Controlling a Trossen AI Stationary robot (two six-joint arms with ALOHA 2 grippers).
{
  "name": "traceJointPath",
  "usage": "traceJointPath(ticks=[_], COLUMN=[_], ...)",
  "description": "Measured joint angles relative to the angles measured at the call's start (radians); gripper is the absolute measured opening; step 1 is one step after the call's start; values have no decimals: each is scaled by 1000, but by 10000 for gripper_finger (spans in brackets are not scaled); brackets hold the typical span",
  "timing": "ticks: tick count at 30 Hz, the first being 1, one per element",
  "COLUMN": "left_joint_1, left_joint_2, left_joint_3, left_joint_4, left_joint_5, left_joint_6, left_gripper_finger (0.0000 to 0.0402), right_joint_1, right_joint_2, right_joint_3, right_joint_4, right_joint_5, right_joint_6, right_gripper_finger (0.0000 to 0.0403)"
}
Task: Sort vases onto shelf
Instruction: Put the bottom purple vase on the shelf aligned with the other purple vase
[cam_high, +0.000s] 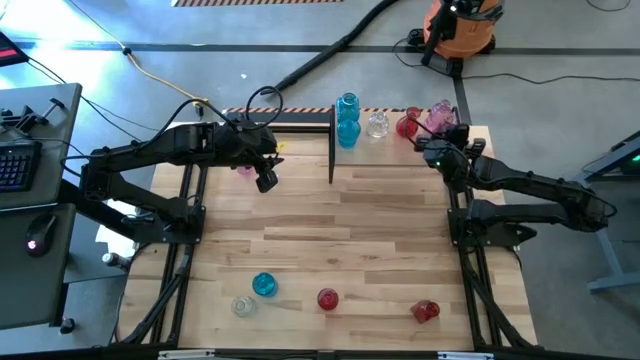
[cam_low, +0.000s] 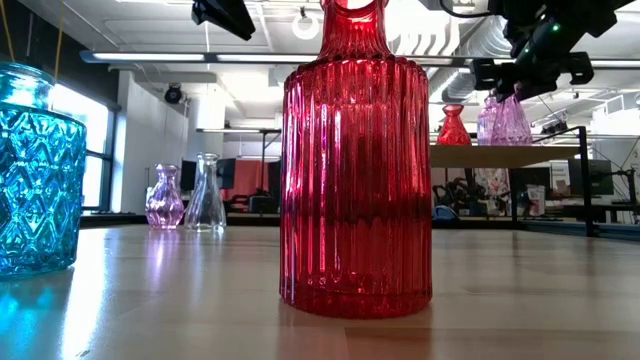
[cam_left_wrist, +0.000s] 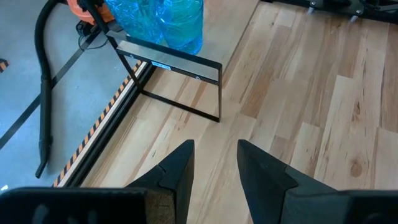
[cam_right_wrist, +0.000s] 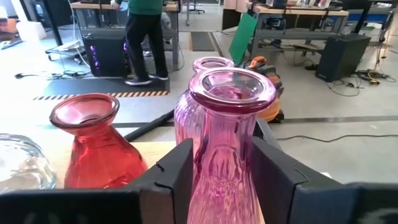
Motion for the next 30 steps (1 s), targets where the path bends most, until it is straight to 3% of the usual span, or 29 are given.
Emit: traceJointPath(ticks=[23, 30], left_joint_1=[0, 0], left_joint_2=[0, 0], left_joint_3=[0, 0], left_joint_4=[0, 0], left_joint_5=[0, 0], left_joint_6=[0, 0], left_gripper_finger=[113, 113], right_joint_1=[-12, -51], right_joint_2=[0, -3], right_joint_3=[0, 2], right_joint_4=[-17, -14], right_joint_5=[-44, -108], right_joint_6=[0, -31], right_gripper_finger=[127, 127])
